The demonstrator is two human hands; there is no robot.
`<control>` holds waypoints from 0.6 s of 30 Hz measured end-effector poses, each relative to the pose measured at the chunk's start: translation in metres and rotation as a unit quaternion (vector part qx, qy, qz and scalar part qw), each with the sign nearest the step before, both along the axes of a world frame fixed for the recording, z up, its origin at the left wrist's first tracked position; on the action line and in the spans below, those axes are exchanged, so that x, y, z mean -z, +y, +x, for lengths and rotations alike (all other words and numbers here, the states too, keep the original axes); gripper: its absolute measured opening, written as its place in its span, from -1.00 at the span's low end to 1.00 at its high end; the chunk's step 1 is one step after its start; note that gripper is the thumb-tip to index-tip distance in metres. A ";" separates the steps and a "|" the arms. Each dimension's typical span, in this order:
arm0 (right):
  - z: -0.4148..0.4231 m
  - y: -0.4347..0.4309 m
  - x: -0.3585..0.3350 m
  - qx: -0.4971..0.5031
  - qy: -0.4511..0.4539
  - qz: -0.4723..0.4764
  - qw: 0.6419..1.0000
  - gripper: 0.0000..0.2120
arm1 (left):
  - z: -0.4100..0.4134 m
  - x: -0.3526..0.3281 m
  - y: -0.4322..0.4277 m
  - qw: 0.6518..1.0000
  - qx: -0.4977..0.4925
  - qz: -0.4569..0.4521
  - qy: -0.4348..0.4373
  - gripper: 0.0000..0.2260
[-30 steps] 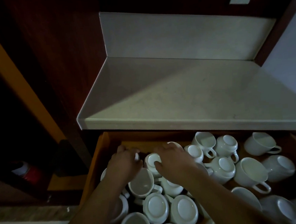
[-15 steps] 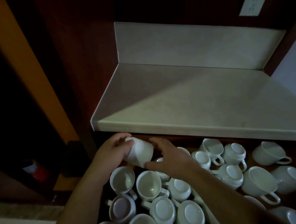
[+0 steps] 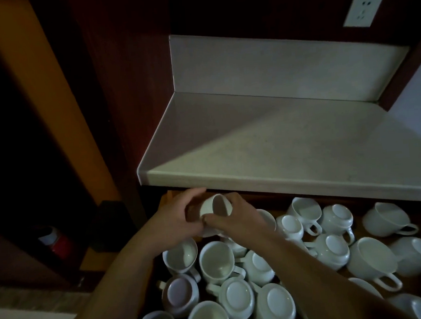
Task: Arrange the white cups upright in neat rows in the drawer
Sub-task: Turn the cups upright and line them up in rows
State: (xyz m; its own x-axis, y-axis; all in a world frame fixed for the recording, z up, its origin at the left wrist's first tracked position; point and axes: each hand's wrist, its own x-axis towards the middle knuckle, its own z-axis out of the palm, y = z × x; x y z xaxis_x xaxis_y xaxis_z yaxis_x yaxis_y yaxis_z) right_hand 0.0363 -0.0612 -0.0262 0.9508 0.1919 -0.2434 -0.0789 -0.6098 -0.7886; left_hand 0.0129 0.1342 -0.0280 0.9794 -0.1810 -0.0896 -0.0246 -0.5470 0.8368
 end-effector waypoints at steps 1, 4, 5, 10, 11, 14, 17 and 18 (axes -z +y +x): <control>0.000 0.003 0.002 0.006 0.004 0.000 1.000 -0.39 | 0.002 0.001 -0.004 0.999 0.027 0.033 -0.023 -0.29; -0.001 0.012 0.004 0.018 0.019 0.034 0.999 -0.54 | 0.006 0.009 -0.016 0.989 0.035 0.113 -0.093 -0.21; -0.001 0.013 0.004 0.010 0.016 0.036 0.999 -0.59 | 0.006 0.009 -0.020 0.983 0.019 0.140 -0.119 -0.21; 0.012 -0.007 0.004 -0.024 -0.005 0.008 1.000 -0.61 | 0.012 0.020 -0.011 0.986 -0.060 0.129 -0.085 -0.30; 0.016 -0.014 0.005 -0.030 -0.003 -0.014 0.999 -0.56 | 0.014 0.023 -0.008 0.987 -0.078 0.123 -0.068 -0.30; 0.028 -0.036 0.020 -0.118 -0.048 -0.189 0.974 -0.41 | 0.021 0.034 -0.005 0.985 -0.116 0.120 -0.028 -0.30; 0.029 -0.045 0.032 -0.222 -0.070 -0.320 0.918 -0.29 | 0.027 0.047 -0.005 0.982 -0.124 0.139 -0.012 -0.19; 0.030 -0.046 0.035 -0.244 -0.080 -0.338 0.905 -0.26 | 0.031 0.051 -0.005 0.981 -0.119 0.151 -0.005 -0.18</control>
State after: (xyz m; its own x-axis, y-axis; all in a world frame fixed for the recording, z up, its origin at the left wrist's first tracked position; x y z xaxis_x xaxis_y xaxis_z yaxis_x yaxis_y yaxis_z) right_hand 0.0659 -0.1073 -0.0612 0.8260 0.4578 -0.3288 0.4132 -0.8886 -0.1990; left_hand 0.0436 0.1289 -0.0787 0.9918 0.0871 -0.0933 0.1267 -0.7611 0.6362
